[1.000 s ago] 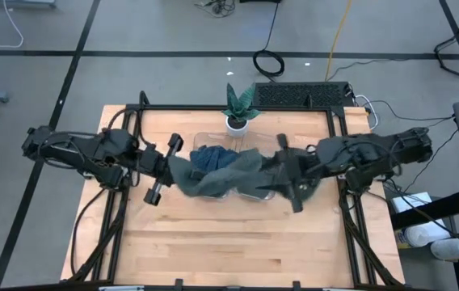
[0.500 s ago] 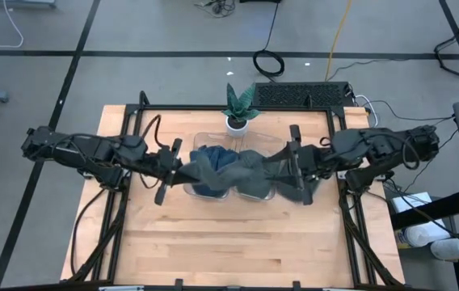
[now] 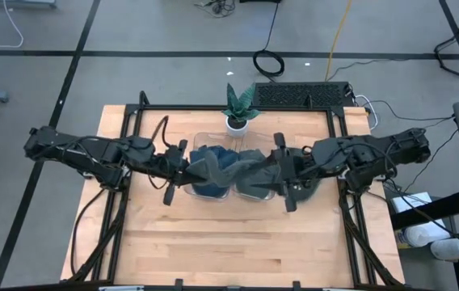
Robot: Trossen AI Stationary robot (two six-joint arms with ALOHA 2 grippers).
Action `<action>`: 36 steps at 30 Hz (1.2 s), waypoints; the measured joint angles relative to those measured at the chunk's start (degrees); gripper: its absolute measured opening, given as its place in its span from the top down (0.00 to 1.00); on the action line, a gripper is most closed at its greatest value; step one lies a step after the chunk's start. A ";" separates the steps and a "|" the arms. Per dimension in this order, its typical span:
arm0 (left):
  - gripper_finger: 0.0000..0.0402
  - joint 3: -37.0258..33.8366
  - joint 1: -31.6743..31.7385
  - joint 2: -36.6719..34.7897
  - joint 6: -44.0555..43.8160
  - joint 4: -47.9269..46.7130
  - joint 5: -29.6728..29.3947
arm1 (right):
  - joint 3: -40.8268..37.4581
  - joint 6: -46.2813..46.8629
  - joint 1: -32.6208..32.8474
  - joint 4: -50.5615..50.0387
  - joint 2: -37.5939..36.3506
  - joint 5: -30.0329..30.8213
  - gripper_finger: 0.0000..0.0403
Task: Pick & Place hat
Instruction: Put the bottom gray cap into the right transparent bin
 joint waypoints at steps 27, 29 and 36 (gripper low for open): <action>0.98 0.03 -0.39 2.48 -1.53 -0.04 1.39 | 0.04 2.15 -2.02 -3.36 -1.28 -0.28 0.41; 0.98 0.03 -0.39 2.43 -1.54 0.93 1.37 | 0.01 1.58 -1.95 -3.78 -0.45 -0.41 0.41; 0.98 0.05 -0.60 2.43 -1.52 1.23 1.38 | 0.00 1.39 -1.99 -3.71 1.11 -0.32 0.43</action>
